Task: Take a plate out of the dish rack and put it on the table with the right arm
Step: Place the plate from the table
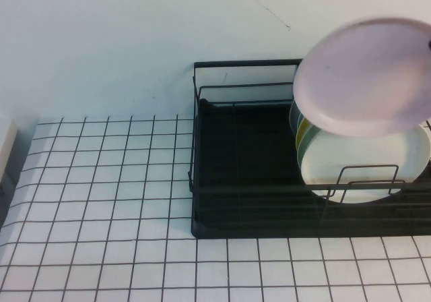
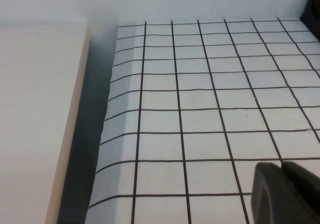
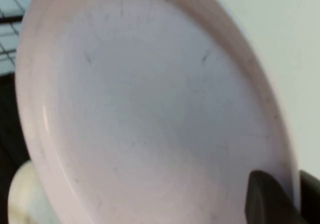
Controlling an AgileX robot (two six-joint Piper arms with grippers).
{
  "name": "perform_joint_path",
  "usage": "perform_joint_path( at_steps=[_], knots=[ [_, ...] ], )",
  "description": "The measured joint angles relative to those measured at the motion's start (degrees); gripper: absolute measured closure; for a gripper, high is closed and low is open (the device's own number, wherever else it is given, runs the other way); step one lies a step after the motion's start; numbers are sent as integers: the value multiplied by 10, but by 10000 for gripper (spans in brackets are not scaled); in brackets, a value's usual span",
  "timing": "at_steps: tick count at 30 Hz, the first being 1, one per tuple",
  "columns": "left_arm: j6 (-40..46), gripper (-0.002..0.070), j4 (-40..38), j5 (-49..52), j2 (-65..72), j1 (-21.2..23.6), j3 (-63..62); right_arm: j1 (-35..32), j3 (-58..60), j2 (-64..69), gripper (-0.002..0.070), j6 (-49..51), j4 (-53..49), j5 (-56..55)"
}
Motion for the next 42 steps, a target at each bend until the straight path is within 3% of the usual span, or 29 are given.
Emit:
perform_joint_path(
  at_steps=[5,9,20,24,42],
  knots=[
    [0,678,0,0,0,0,0,0,-27,-47,616,25,21,25],
    [0,678,0,0,0,0,0,0,-38,-90,616,157,-6,74],
    [0,678,0,0,0,0,0,0,-38,-41,616,519,-321,362],
    [0,678,0,0,0,0,0,0,-13,19,616,593,-397,387],
    [0,678,0,0,0,0,0,0,36,218,616,651,-440,281]
  ],
)
